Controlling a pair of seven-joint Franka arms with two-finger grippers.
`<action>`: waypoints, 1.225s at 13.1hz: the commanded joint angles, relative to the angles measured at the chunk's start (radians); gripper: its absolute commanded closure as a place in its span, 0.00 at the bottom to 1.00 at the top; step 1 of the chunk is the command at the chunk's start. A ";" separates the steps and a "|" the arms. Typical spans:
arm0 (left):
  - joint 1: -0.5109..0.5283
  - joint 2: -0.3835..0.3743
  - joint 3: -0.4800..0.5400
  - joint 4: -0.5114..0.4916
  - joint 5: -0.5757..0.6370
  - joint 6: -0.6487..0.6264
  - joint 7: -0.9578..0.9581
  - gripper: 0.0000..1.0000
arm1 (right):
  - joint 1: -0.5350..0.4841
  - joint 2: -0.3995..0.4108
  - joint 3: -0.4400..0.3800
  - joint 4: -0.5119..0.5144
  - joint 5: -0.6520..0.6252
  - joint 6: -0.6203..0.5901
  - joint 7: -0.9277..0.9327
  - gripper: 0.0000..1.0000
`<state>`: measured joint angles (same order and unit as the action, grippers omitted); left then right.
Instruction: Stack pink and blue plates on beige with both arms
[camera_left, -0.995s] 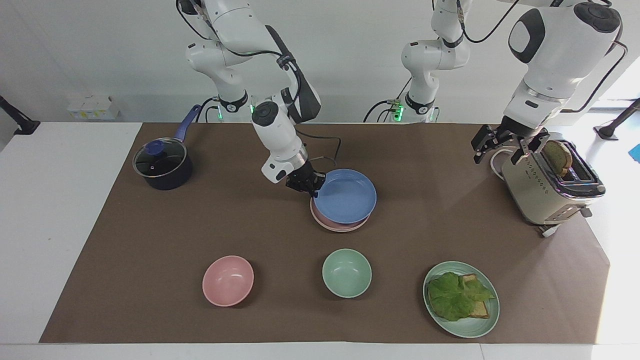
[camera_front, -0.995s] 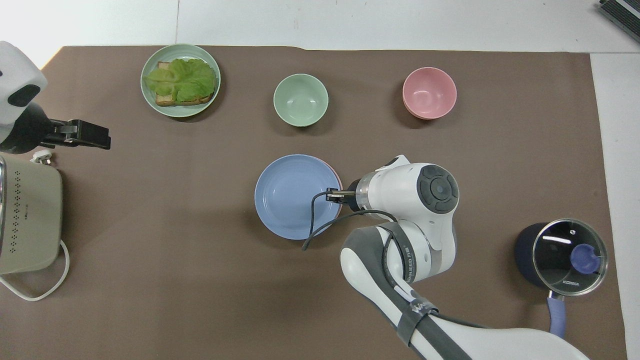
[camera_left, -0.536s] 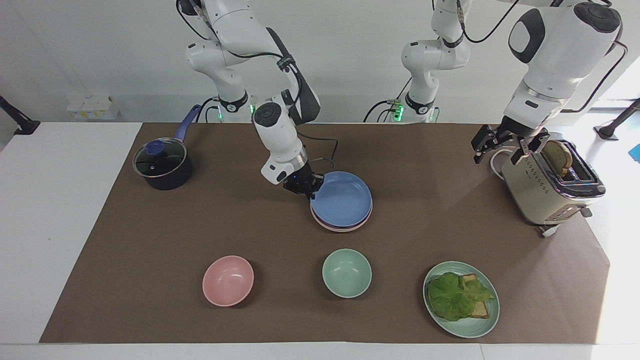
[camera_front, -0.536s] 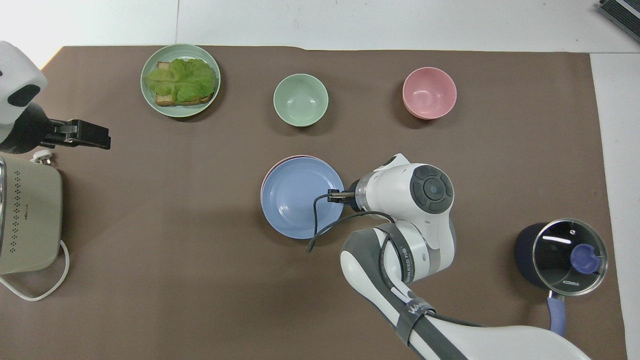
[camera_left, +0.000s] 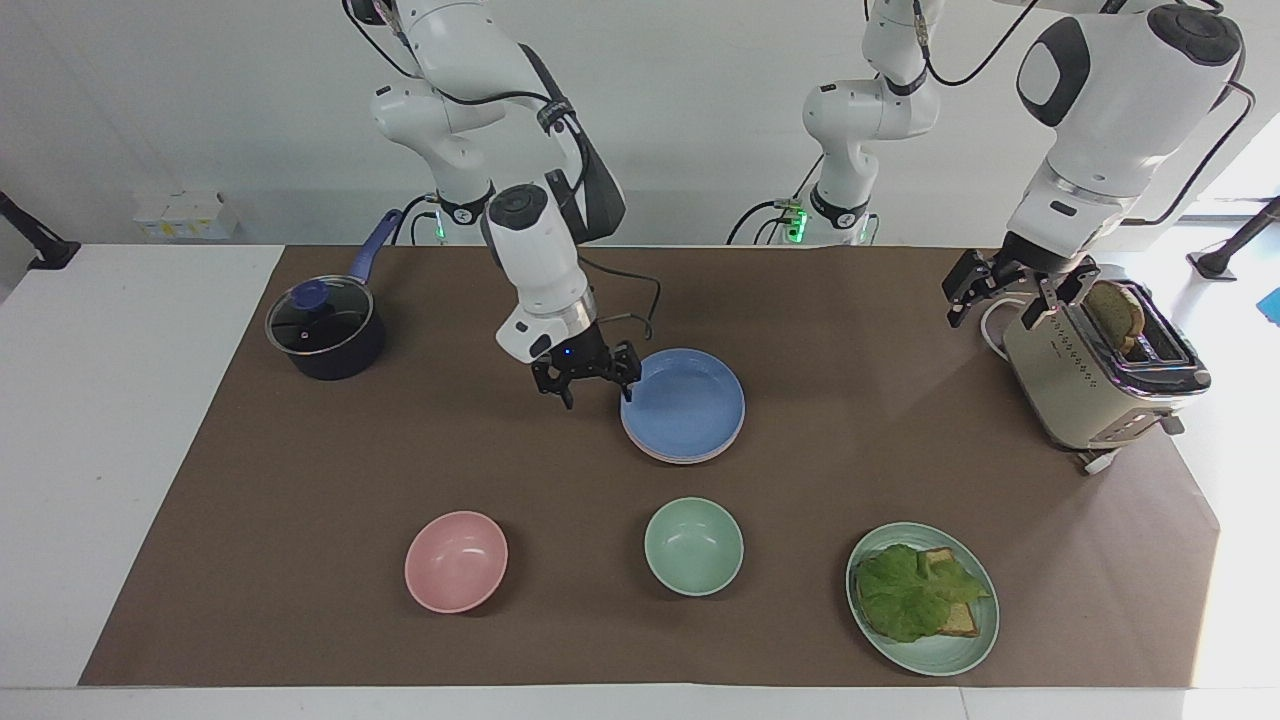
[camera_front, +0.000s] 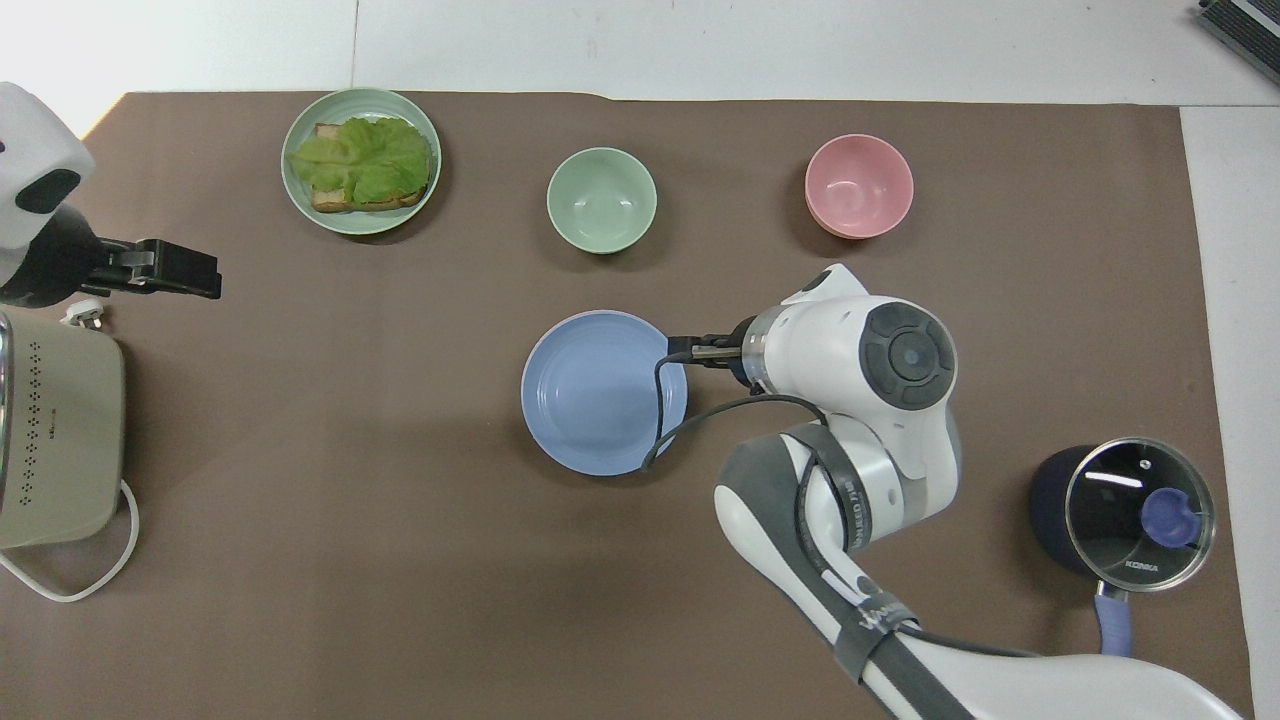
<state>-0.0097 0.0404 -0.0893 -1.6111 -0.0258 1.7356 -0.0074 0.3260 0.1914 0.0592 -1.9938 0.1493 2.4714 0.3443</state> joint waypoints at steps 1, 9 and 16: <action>0.007 -0.004 -0.003 0.008 0.013 -0.018 0.012 0.00 | -0.097 -0.070 0.007 0.000 -0.045 -0.061 0.018 0.00; 0.007 -0.004 -0.003 0.010 0.015 -0.018 0.012 0.00 | -0.329 -0.273 0.001 0.211 -0.160 -0.625 -0.059 0.00; 0.007 -0.004 -0.004 0.008 0.013 -0.018 0.012 0.00 | -0.389 -0.158 0.004 0.553 -0.163 -0.977 -0.120 0.00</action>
<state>-0.0097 0.0404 -0.0893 -1.6111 -0.0258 1.7355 -0.0072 -0.0502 -0.0603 0.0515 -1.5866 0.0108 1.5765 0.2384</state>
